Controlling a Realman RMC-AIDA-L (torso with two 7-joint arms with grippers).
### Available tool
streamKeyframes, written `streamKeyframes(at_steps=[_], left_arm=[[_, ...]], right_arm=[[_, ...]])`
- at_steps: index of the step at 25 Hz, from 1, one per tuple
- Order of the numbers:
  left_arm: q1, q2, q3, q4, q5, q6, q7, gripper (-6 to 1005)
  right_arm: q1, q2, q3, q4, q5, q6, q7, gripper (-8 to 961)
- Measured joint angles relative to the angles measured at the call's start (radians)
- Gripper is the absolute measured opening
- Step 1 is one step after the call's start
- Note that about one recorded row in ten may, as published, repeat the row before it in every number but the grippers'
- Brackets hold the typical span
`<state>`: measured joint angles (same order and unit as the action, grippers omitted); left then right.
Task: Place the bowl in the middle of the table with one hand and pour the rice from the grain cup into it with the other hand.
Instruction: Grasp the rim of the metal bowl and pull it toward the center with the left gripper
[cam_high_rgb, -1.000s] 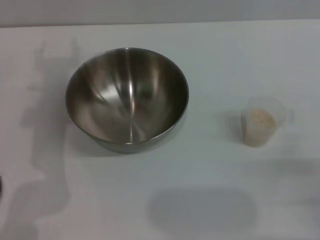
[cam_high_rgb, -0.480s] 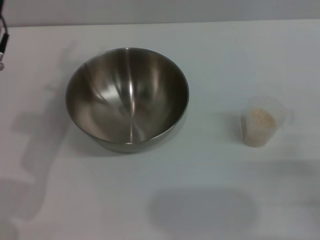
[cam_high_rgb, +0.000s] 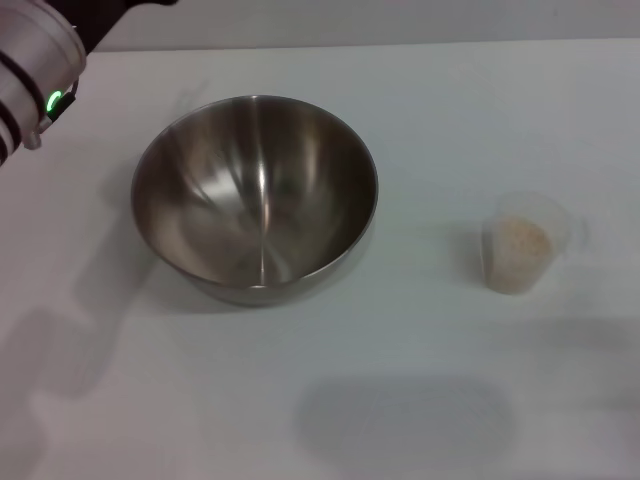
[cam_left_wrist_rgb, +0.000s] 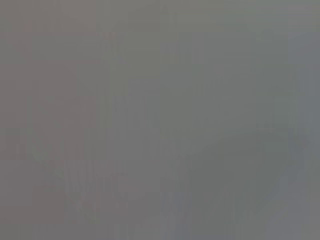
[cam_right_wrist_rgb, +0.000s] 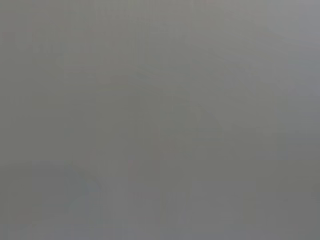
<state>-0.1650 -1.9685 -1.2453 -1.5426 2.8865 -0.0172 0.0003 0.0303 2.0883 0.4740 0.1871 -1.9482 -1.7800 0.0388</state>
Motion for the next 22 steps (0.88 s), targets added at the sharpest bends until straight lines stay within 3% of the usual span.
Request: streamKeyframes(at_steps=[7,11,14,18,22], left_arm=[[-0.046,-0.023,-0.079,-0.158,-0.034,-0.458,0.044,812],[-0.076,-0.069,-0.214,-0.183,-0.209,-0.645,0.241,813],[-0.083,-0.094,-0.319,-0.178,-0.345,-0.732,0.378,813],[-0.091,-0.092,-0.403,-0.163,-0.48,-0.81,0.462,813],[-0.085,-0.094,-0.441,-0.159,-0.524,-0.844,0.495,813]], right_arm=[[0.002,-0.001,0.0,0.0,0.0,0.013,0.0,840],[0.004,0.0,0.0,0.0,0.0,0.017,-0.001,840],[0.004,0.0,0.0,0.0,0.0,0.018,-0.001,840],[0.003,0.001,0.0,0.0,0.0,0.018,-0.001,840],[0.002,0.001,0.0,0.0,0.0,0.017,-0.002,840]])
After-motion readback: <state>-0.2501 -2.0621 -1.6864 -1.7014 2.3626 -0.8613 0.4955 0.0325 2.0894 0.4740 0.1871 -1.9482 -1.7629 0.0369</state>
